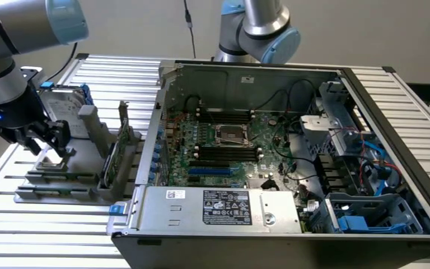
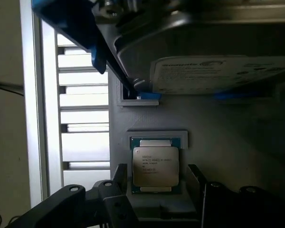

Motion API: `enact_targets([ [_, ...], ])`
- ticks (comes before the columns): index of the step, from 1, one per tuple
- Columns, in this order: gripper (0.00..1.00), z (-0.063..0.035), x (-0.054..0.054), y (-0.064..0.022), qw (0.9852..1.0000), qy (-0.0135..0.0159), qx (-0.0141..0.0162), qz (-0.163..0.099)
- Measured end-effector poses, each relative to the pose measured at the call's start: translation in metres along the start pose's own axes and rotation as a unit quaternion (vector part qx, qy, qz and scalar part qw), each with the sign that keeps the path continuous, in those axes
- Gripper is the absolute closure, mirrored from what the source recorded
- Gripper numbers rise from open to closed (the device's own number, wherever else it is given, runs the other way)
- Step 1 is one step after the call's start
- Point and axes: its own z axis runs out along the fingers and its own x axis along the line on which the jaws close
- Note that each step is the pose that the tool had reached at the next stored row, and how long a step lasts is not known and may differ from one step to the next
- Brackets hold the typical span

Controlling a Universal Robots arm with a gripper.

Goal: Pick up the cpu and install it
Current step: 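Pick up the cpu and move it towards the insertion slot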

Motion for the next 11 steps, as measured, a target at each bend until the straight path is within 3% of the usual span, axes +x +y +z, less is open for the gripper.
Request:
enact_targets([
  [5,0.38,0.0082,-0.0006,-0.0002,1.0000,0.0000,0.0000,0.000],
  [11,0.38,0.0103,-0.0021,-0.0003,1.0000,-0.0001,-0.0001,0.000],
])
